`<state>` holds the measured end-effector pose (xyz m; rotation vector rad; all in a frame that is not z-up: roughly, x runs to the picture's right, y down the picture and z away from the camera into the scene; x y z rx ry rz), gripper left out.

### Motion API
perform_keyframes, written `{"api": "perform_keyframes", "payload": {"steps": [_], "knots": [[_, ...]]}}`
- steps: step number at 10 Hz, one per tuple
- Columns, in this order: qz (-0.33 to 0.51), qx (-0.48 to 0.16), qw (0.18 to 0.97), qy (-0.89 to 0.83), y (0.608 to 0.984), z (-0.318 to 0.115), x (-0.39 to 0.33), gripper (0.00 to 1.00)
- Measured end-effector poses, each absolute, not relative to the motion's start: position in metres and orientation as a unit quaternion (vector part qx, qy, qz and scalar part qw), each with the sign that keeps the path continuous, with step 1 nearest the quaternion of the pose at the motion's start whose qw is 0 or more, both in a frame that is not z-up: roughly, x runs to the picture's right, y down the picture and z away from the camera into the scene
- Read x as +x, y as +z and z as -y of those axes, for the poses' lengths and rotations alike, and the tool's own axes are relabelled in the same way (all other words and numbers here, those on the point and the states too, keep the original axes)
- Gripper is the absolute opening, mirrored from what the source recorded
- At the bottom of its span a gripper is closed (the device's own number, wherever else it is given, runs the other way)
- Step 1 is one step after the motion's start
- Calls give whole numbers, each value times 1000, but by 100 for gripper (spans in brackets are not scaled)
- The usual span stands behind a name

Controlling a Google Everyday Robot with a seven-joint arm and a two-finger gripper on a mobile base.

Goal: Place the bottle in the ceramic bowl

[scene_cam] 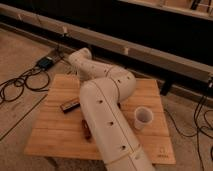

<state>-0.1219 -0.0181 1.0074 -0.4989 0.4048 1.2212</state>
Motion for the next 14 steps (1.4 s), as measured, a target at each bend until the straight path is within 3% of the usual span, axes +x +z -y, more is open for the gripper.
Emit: {"api": "perform_keyframes", "payload": {"steps": [5, 7, 14], "knots": [[-196, -262, 755, 568, 998, 13, -121, 13], [-197, -274, 753, 565, 980, 11, -115, 0], [-162, -268, 717, 623, 886, -23, -43, 0]]}}
